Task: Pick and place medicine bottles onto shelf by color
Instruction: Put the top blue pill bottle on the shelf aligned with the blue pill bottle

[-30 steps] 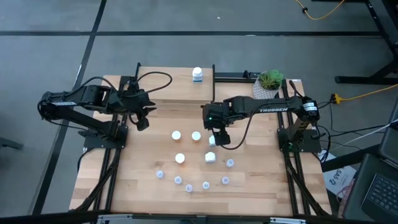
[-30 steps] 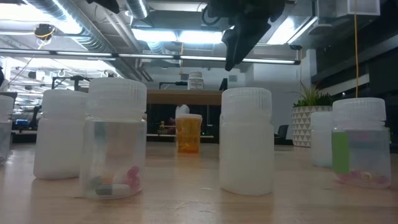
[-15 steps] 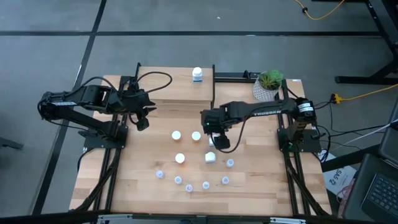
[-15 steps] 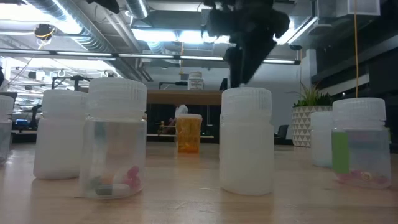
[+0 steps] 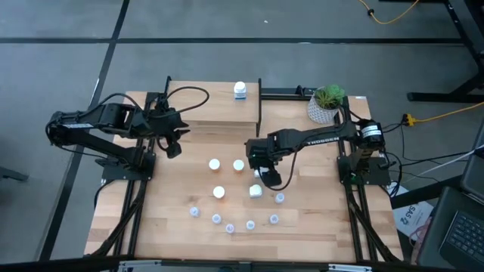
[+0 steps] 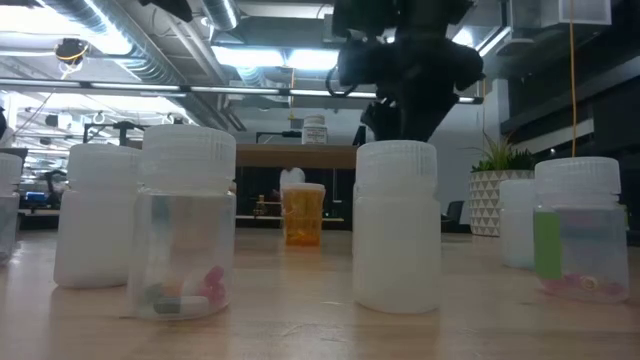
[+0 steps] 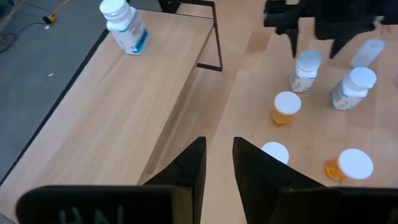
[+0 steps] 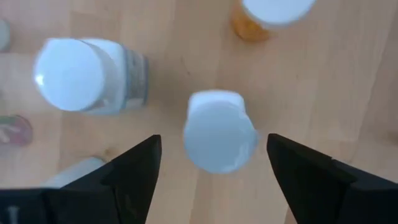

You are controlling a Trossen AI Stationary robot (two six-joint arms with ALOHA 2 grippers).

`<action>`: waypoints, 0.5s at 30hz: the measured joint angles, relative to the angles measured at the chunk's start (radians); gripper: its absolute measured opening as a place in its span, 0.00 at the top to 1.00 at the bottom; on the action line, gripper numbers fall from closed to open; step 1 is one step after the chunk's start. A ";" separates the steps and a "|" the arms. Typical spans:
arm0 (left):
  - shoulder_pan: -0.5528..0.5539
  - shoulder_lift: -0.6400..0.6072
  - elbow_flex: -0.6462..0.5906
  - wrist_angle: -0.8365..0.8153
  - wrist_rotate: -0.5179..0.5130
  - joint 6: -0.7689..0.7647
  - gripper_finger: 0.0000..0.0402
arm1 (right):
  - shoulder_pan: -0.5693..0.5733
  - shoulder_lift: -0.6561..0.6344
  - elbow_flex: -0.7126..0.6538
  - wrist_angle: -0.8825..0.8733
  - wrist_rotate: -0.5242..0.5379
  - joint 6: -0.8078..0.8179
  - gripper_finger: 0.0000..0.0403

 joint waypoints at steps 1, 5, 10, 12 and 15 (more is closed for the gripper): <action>0.000 0.000 0.000 0.000 -0.002 0.000 0.82 | 0.004 0.000 0.000 0.000 0.000 -0.016 0.27; 0.000 0.000 0.000 0.000 -0.004 0.000 0.82 | 0.018 0.000 0.000 0.023 0.001 -0.020 0.27; 0.000 0.000 0.000 0.000 -0.004 0.000 0.82 | 0.036 0.000 0.000 0.028 0.115 -0.020 0.27; 0.000 0.000 0.000 0.000 -0.004 0.000 0.82 | 0.039 0.000 0.000 0.028 0.126 -0.020 0.27; 0.000 0.000 0.000 0.000 -0.004 0.000 0.82 | 0.042 0.000 0.000 0.028 0.127 -0.020 0.27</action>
